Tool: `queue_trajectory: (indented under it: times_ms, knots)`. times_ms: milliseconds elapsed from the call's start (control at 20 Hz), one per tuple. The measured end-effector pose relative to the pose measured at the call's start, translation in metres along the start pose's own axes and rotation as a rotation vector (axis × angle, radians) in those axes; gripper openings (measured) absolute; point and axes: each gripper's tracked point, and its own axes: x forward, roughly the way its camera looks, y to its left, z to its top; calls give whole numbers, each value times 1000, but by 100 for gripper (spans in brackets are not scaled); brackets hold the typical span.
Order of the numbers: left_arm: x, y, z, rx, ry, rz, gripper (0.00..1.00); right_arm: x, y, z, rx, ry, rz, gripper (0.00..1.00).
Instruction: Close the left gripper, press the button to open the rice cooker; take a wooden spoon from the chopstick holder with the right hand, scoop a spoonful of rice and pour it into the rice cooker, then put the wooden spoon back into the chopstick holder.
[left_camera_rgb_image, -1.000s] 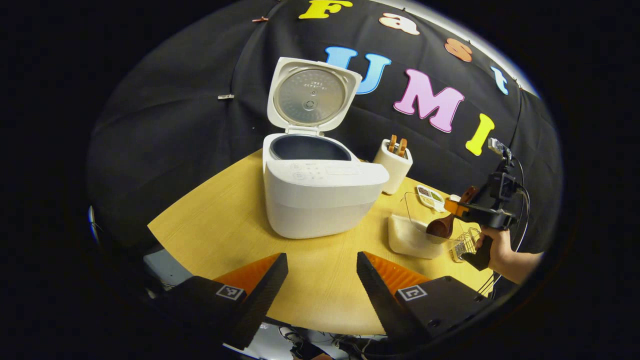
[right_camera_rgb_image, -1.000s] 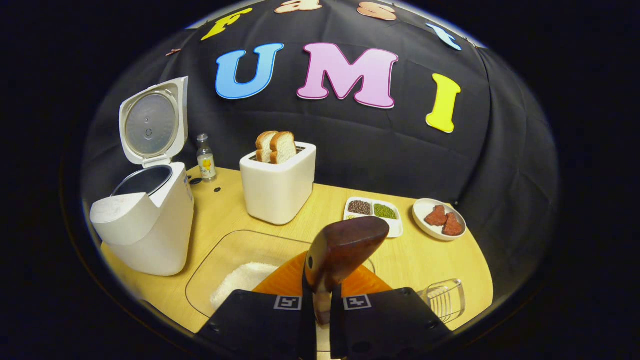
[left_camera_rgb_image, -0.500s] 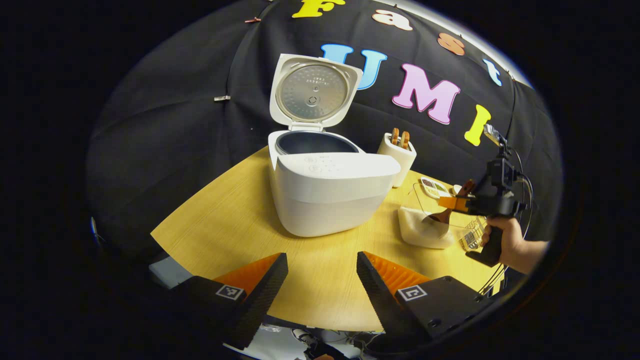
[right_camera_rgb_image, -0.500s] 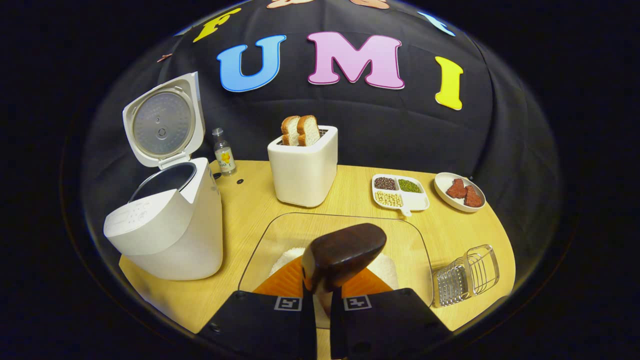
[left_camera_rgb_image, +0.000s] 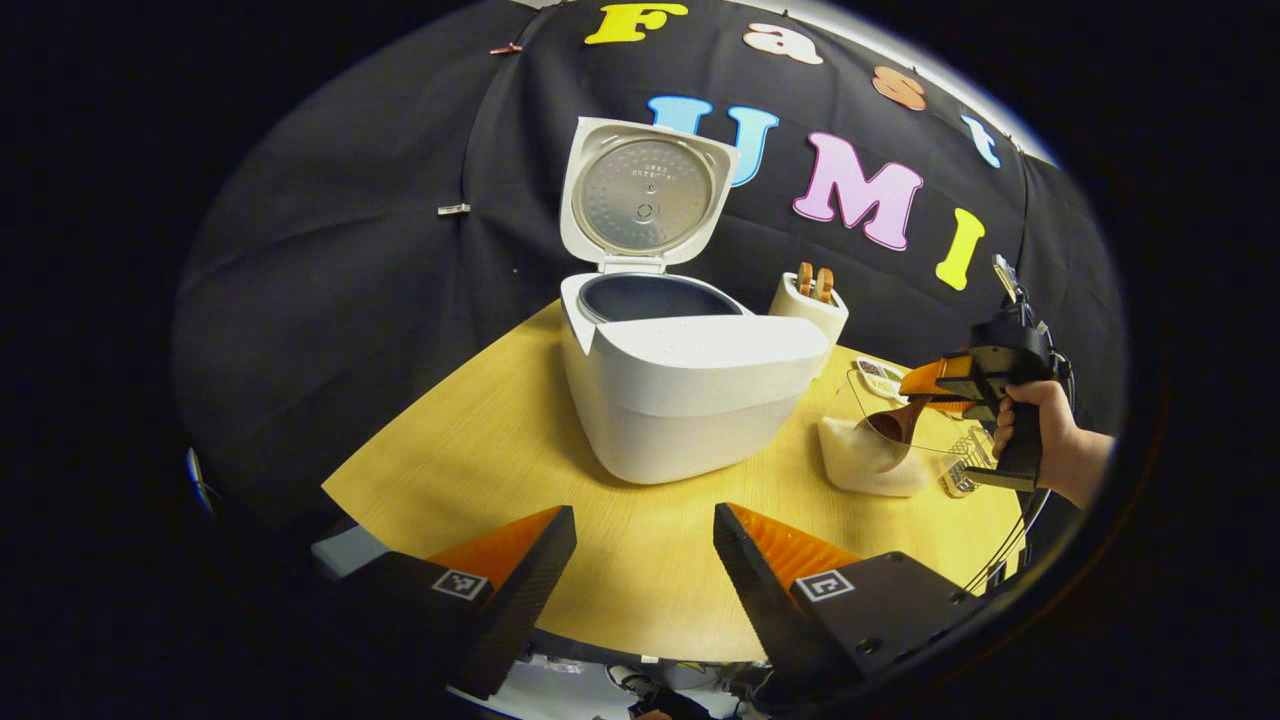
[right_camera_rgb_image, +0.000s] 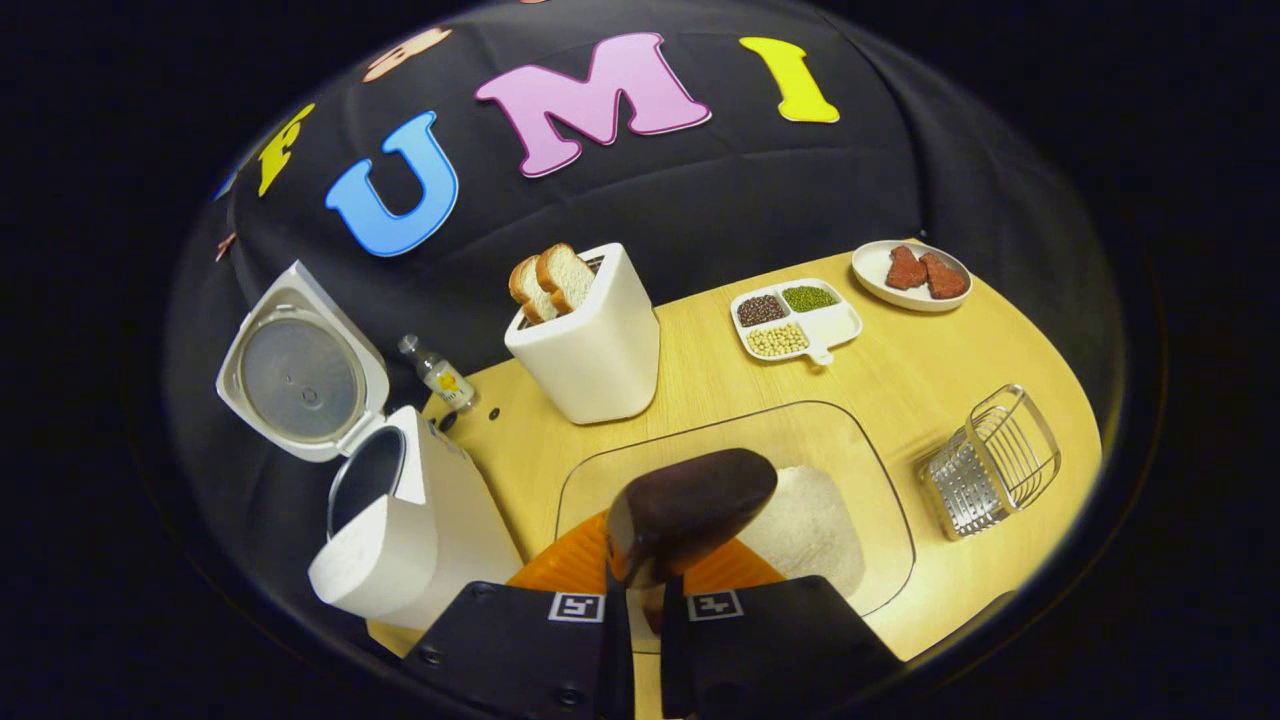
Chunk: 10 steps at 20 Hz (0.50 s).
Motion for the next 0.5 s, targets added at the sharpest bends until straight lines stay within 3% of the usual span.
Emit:
queue_trajectory:
  times_ms: [250, 500]
  knots:
    - [2, 13, 11, 57, -28, -11, 96, -12, -2, 6, 209, 0, -11, 15]
    - [4, 12, 7, 76, -21, -44, 96, -32, -30, 23, 346, -44, -43, 15]
